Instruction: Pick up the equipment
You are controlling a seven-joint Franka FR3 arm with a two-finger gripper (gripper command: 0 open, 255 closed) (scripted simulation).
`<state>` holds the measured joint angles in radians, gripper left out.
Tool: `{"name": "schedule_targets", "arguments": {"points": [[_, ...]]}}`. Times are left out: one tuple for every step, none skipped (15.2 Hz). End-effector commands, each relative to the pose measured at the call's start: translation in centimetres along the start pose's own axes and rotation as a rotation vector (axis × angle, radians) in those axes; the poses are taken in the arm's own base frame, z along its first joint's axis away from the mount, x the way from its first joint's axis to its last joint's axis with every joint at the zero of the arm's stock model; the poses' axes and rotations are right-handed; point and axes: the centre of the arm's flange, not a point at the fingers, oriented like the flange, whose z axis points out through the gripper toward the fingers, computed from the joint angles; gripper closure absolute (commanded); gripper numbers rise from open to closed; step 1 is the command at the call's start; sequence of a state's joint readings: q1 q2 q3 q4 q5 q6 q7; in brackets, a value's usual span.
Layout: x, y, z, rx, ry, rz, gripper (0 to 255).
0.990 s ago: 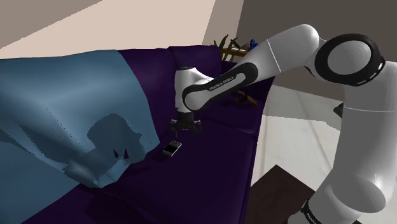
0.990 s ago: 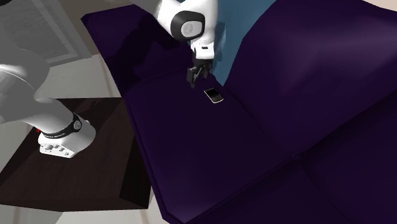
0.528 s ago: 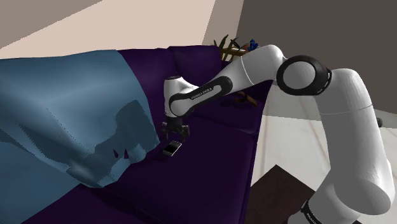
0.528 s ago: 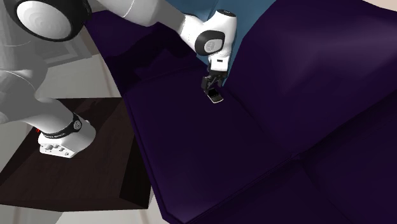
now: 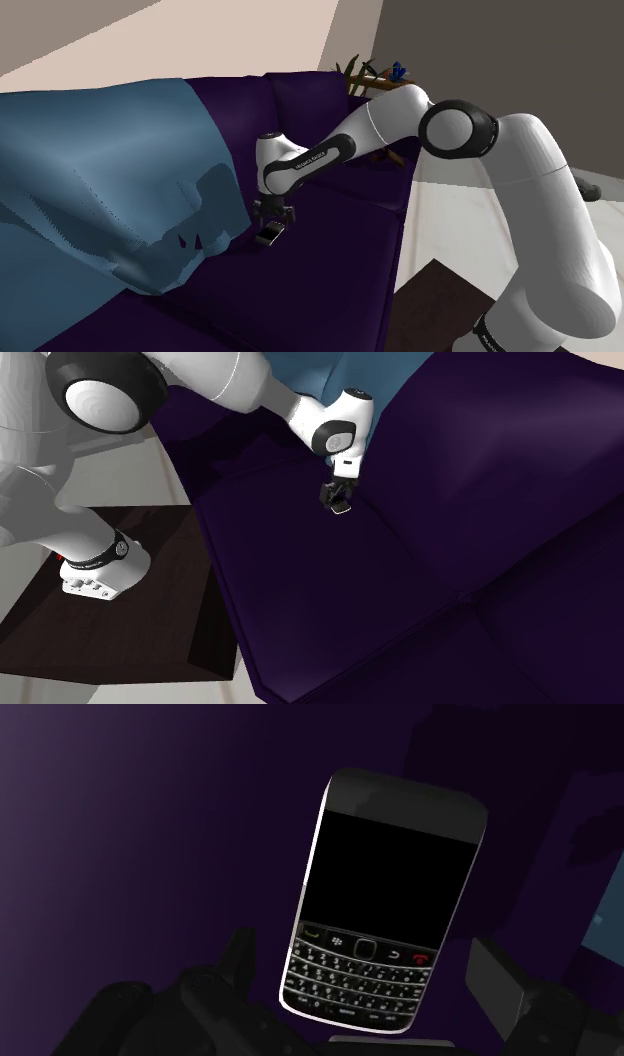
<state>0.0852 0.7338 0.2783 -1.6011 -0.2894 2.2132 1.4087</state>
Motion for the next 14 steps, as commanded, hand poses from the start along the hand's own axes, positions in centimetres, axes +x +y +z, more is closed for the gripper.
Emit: {"name": "schedule_targets", "arguments": {"points": [[-0.1, -0.2, 0.8, -0.001, -0.001, -0.001, 0], [-0.1, -0.2, 0.8, -0.001, -0.001, -0.001, 0], [-0.1, -0.3, 0.9, -0.001, -0.001, -0.001, 255], [-0.1, -0.2, 0.9, -0.001, -0.001, -0.001, 255], [-0.1, -0.3, 0.9, -0.001, -0.001, -0.001, 255], [-0.1, -0.3, 0.9, -0.001, -0.001, -0.001, 255], [-0.2, -0.3, 0.9, -0.001, -0.001, -0.001, 255], [-0.2, -0.3, 0.9, -0.001, -0.001, -0.001, 255], [-0.2, -0.3, 0.9, -0.001, -0.001, -0.001, 255], [-0.2, -0.3, 0.9, -0.001, -0.001, -0.001, 255], [-0.2, -0.2, 0.9, -0.001, -0.001, -0.001, 255], [-0.1, -0.2, 0.8, -0.001, -0.001, -0.001, 255], [0.0, -0.1, 0.3, -0.001, -0.001, -0.001, 255], [0.0, -0.1, -0.2, -0.001, -0.001, -0.001, 255]]}}
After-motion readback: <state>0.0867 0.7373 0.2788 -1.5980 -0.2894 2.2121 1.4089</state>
